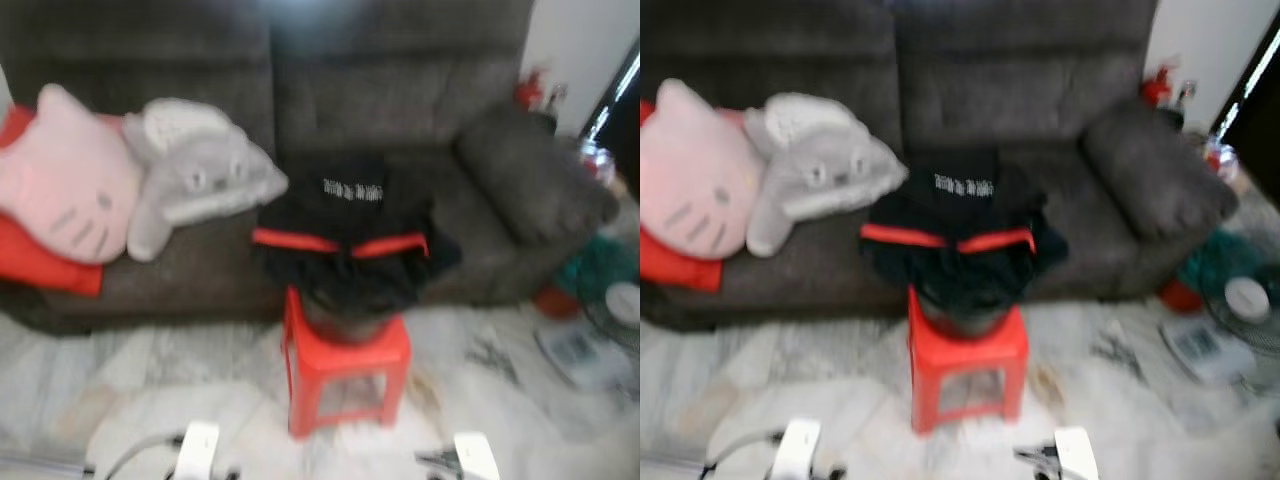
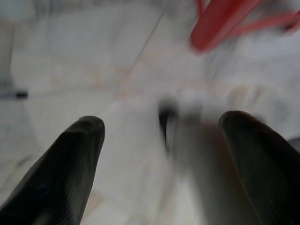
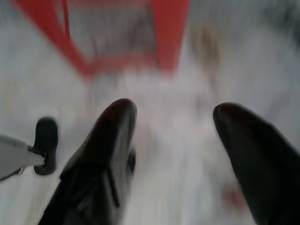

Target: Hang hanger

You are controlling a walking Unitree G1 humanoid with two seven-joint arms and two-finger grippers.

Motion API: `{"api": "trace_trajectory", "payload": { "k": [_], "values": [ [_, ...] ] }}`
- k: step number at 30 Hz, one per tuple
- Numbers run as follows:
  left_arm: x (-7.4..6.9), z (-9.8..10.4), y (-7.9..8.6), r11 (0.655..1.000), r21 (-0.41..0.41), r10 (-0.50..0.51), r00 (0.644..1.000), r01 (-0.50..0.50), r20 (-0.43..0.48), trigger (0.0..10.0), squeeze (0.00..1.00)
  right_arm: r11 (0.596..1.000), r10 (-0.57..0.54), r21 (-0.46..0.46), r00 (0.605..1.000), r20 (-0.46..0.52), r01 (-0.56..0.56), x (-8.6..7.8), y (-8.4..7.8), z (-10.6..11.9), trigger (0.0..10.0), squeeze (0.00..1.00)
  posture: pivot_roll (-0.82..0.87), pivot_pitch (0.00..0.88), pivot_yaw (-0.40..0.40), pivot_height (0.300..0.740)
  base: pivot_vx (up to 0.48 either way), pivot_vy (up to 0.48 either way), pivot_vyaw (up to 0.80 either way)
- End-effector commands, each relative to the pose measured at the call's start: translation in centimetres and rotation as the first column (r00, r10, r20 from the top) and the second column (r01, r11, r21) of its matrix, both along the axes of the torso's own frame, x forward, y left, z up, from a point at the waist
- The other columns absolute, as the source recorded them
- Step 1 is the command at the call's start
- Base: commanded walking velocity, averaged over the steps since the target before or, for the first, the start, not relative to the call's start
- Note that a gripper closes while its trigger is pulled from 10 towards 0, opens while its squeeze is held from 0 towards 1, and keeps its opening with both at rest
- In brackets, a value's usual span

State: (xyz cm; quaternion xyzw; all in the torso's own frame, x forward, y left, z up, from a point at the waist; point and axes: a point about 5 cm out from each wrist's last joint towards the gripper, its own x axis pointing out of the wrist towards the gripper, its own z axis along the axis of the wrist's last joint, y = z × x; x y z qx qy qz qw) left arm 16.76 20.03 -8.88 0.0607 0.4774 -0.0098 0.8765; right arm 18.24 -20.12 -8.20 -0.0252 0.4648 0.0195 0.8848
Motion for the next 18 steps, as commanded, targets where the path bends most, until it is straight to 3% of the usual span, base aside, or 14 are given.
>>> {"api": "trace_trajectory", "payload": {
  "k": [1, 4, 18],
  "values": [
    [-1.23, -0.48, 0.53, 1.0, 0.008, 0.017, 0.999, -0.016, -0.051, 10.0, 0.0, 1.0, -0.011, 0.018, 0.999, -0.042, 0.012, -1.31, 0.55, -0.7, 10.0, 0.0, -0.05, 0.026, -0.016, 0.74, 0.292, 0.0, 0.0],
    [-1.28, -0.49, 0.58, 1.0, 0.01, 0.017, 0.998, -0.016, -0.053, 10.0, 0.0, 1.0, -0.01, 0.017, 0.999, -0.042, 0.011, -1.3, 0.56, -0.7, 10.0, 0.0, -0.05, 0.032, -0.015, 0.74, 0.286, 0.0, 0.0],
    [-1.96, -0.77, 0.49, 1.0, 0.016, 0.007, 0.998, -0.006, -0.07, 10.0, 0.0, 0.999, 0.023, -0.05, 0.999, 0.028, -0.022, -0.69, 0.32, -0.28, 10.0, 0.0, -0.1, 0.053, -0.02, 0.74, 0.0, 0.0, 0.0]
  ]
}}
